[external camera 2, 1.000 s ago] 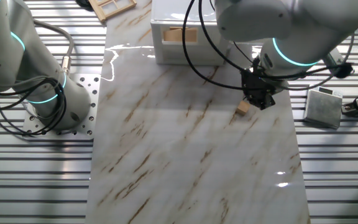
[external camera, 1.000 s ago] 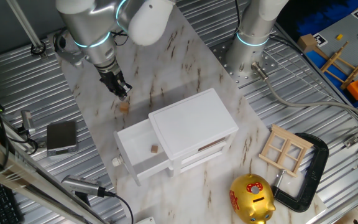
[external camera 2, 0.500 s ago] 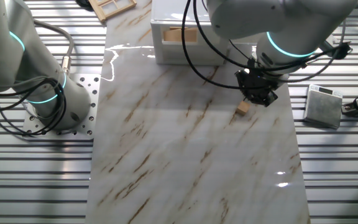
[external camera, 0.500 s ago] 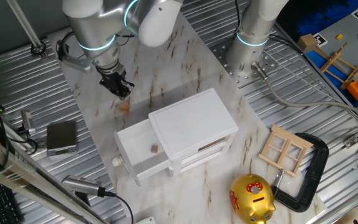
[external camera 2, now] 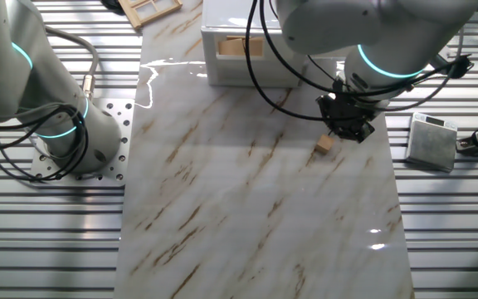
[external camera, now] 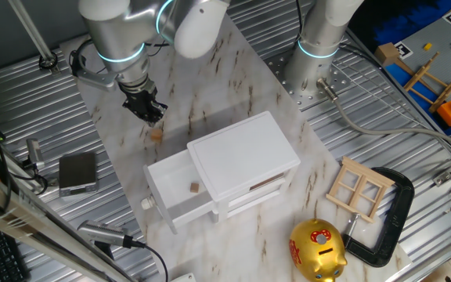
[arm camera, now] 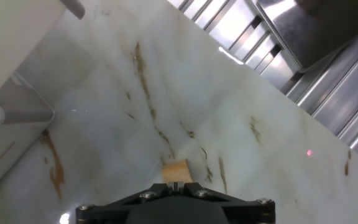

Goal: Put things in the drawer

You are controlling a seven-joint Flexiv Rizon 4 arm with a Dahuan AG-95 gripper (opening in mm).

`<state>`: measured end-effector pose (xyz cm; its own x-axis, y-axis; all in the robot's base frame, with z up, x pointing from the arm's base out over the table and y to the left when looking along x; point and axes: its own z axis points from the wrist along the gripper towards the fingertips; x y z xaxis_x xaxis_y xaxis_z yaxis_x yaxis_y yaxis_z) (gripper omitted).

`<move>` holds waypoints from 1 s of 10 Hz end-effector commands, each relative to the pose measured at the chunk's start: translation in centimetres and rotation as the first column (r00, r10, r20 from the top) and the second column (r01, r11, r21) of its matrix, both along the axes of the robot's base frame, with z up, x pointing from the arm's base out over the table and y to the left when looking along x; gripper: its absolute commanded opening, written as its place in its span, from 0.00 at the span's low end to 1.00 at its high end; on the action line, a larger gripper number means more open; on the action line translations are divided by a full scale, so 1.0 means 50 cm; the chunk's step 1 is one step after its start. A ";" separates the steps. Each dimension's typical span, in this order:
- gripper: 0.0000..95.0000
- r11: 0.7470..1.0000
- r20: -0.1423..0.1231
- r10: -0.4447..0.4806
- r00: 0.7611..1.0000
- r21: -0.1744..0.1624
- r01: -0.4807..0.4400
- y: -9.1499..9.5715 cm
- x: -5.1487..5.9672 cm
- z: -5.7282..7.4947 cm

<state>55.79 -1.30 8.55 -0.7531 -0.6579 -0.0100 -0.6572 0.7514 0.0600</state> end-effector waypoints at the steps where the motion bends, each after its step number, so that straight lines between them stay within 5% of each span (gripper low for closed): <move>1: 0.00 1.000 -0.002 0.011 1.000 -0.006 -0.011 -0.001 -0.002 0.001; 5: 0.00 1.000 -0.003 -0.023 1.000 -0.003 0.023 0.000 -0.003 0.004; 10: 0.00 0.998 -0.011 -0.008 1.000 -0.060 0.007 0.000 -0.003 0.004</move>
<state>55.67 -1.21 8.73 -0.7573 -0.6519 0.0392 -0.6515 0.7583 0.0223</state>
